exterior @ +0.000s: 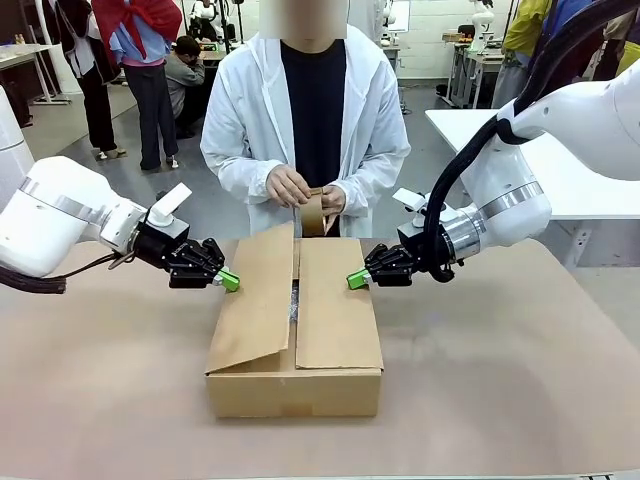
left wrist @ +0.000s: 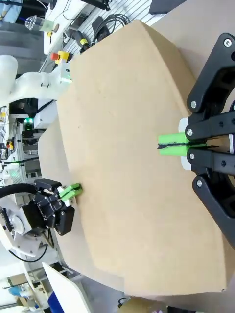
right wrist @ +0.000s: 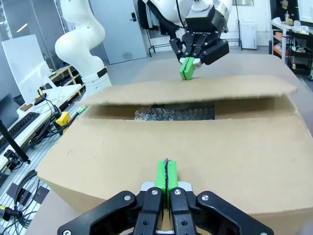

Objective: Wrap the clocks to prevent damage.
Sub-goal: Push the left (or right) flap of the Package Box to close it.

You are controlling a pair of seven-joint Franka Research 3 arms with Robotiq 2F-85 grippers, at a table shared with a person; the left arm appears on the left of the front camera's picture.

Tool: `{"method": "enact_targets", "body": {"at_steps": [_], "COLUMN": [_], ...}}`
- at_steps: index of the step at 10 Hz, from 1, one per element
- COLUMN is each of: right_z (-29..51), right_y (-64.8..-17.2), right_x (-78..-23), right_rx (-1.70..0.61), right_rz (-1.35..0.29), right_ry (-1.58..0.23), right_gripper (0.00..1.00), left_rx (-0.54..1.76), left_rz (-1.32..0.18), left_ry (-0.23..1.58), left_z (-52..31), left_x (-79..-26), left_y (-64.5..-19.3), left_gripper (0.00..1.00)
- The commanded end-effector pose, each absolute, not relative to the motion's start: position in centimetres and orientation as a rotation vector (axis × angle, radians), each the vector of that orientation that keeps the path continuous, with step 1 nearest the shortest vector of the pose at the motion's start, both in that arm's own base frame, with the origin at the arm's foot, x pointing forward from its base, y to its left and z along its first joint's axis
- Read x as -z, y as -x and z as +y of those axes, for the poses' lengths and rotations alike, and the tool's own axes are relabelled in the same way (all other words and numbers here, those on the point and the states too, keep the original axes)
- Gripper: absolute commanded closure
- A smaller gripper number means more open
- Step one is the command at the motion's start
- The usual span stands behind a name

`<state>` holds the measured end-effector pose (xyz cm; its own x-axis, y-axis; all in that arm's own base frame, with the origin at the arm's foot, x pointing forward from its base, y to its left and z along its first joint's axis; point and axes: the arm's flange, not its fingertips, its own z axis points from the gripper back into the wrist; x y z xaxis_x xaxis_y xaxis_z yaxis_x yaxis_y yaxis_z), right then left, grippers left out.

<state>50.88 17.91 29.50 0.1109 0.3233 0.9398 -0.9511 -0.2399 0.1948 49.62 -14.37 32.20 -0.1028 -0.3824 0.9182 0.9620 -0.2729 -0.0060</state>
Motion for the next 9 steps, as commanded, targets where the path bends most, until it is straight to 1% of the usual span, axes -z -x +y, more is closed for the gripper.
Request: {"method": "enact_targets", "body": {"at_steps": [1,3,5,6,7,9], "right_z": [17.9,17.9,17.9,17.9,17.9,17.9], "right_y": [-50.7,-50.7,-50.7,-50.7,-50.7,-50.7], "right_x": [-29.1,-29.1,-29.1,-29.1,-29.1,-29.1], "right_rx": [-1.406,-1.406,-1.406,-1.406,-1.406,-1.406], "right_rz": [-0.718,-0.718,-0.718,-0.718,-0.718,-0.718], "right_ry": [-1.203,-1.203,-1.203,-1.203,-1.203,-1.203], "right_gripper": [0.99,0.99,0.99,0.99,0.99,0.99], "left_rx": [1.608,1.618,1.598,1.587,1.589,1.589], "left_rz": [-0.820,-0.806,-0.788,-0.804,-0.788,-0.788], "left_ry": [1.034,0.993,1.007,1.036,1.073,1.073], "left_z": [-15.0,-14.8,-13.6,-12.9,-14.3,-14.3], "left_x": [-30.7,-29.7,-29.0,-29.6,-31.3,-31.3], "left_y": [-50.0,-50.1,-50.9,-50.6,-49.9,-49.9], "left_gripper": [0.99,0.99,0.99,0.99,0.99,0.99]}}
